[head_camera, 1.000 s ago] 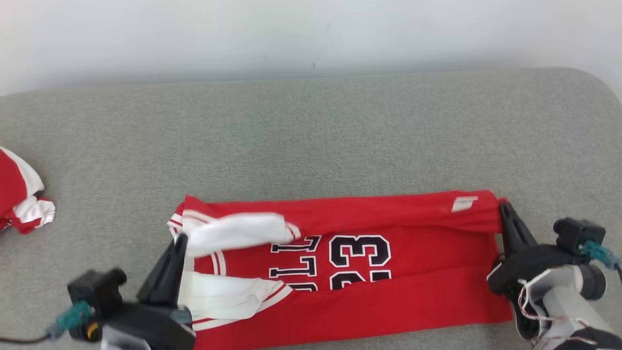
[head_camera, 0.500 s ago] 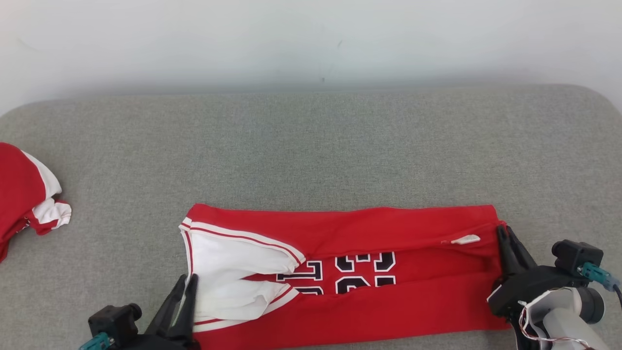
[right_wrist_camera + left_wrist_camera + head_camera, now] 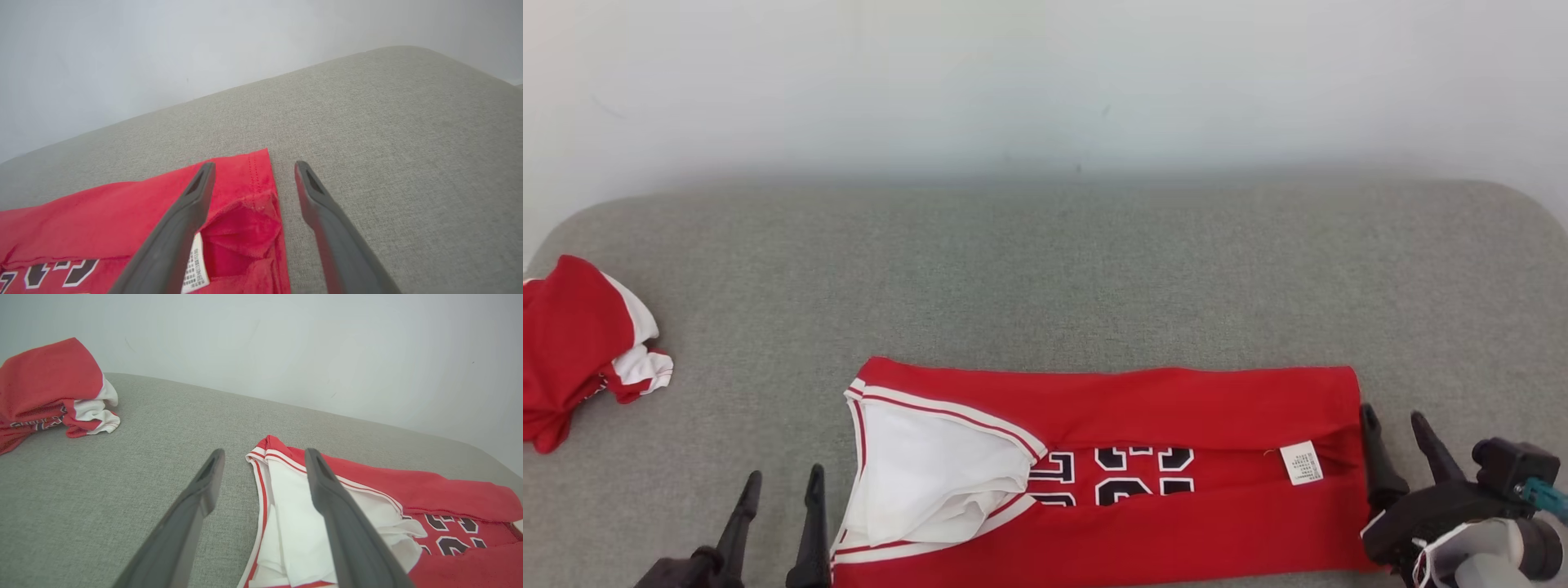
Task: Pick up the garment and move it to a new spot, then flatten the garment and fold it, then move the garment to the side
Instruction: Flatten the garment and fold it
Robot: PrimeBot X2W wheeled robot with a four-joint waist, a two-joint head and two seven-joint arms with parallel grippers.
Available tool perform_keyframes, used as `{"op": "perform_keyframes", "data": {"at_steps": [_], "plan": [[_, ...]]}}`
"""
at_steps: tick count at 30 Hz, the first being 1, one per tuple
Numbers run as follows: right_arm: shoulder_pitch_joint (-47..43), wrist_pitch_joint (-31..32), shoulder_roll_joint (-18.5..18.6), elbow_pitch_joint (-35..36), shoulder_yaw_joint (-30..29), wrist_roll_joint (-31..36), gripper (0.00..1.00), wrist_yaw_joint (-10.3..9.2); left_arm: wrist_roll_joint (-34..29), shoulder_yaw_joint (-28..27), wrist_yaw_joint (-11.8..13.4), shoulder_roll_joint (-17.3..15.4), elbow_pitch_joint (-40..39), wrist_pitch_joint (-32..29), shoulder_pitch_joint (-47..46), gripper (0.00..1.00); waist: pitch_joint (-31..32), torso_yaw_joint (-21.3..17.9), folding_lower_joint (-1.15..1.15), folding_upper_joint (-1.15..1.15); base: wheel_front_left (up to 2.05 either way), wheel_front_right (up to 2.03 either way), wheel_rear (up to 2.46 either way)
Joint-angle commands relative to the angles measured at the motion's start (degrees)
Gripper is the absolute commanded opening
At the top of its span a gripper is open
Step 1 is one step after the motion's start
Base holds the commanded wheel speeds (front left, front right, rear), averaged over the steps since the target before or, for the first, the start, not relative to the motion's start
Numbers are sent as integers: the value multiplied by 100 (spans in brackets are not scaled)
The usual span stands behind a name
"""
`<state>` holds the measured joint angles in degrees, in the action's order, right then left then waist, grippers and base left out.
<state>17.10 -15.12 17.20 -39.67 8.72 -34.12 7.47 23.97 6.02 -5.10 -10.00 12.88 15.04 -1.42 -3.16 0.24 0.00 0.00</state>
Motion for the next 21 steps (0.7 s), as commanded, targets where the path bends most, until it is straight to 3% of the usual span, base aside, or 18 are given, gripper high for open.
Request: {"op": "perform_keyframes", "data": {"at_steps": [1, 10, 21], "plan": [[-26, -5, -12, -101, -9, 101, 100, 7, -108, -107, -36, 122, -84, 17, 125, 100, 63, 63, 0, 0, 0, 0, 0], [258, -4, -199, -1115, -204, 532, 100, 7, -705, -981, -195, 602, -383, 17, 644, 100, 243, 202, 0, 0, 0, 0, 0], [688, 71, -444, -2344, -109, 581, 100, 7, -748, -1154, -235, 714, -253, 17, 706, 100, 318, 263, 0, 0, 0, 0, 0]]}}
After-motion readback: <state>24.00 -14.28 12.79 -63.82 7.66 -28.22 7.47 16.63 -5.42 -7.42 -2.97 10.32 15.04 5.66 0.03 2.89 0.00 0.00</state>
